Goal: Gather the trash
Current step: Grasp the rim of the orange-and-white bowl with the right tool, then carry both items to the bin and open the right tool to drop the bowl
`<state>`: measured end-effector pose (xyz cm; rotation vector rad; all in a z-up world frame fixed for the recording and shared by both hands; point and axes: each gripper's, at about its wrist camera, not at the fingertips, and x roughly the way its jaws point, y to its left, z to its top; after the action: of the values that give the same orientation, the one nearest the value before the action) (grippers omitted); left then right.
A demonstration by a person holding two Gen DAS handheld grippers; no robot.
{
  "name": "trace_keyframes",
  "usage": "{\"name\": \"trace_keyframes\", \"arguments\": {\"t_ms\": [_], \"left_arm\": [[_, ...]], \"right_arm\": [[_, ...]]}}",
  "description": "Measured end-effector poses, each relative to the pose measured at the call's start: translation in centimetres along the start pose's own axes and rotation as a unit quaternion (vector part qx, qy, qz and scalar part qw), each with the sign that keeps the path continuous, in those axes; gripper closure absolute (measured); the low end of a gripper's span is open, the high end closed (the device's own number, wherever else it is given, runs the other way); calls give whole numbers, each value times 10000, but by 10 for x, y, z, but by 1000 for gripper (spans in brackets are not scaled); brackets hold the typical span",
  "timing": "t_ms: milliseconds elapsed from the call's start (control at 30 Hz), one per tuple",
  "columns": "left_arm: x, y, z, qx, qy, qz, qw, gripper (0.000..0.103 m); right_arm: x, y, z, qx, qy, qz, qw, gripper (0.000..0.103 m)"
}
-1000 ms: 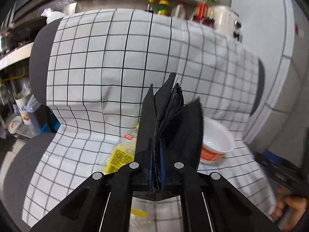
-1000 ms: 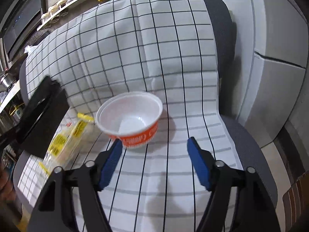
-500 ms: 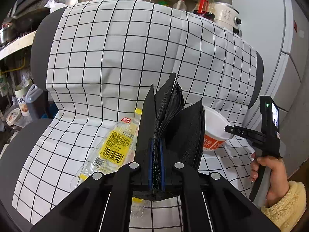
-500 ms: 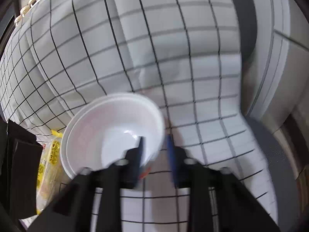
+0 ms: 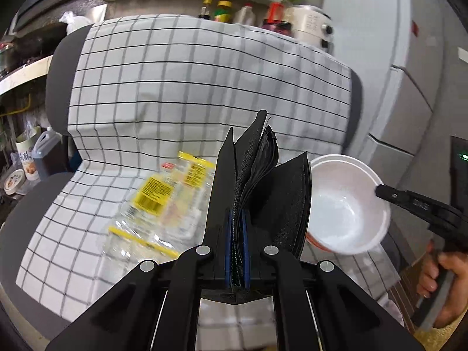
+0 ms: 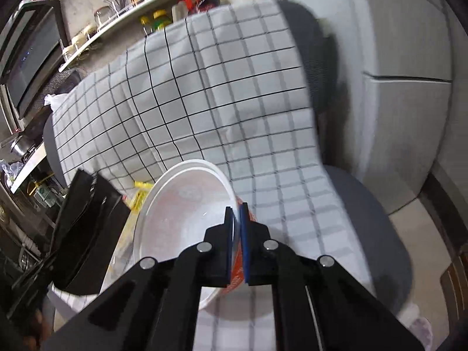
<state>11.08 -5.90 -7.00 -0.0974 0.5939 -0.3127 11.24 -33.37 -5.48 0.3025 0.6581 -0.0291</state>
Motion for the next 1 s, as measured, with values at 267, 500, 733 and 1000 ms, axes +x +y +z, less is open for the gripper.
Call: {"name": "trace_keyframes", "arguments": {"t_ms": [267,500,733,1000], "left_arm": [[-19,-66,-39,439,124,-538,9975,97],[-15,-129,-72,889,480,-1148,9882,97],[-11,-169,-91,1223,647,-1478,9793,96],[-4,-180,-96,1364,769,-1601,9746,96]], "right_arm": [[-85,-65,-63,459,-124,-527,9975,97],[-152,-122,-121,912,-179,-1471,9847,97],[-182,-192,-172,1699,150,-2428,9550,95],[-180,-210,-182,1951,169,-2545,9470,73]]}}
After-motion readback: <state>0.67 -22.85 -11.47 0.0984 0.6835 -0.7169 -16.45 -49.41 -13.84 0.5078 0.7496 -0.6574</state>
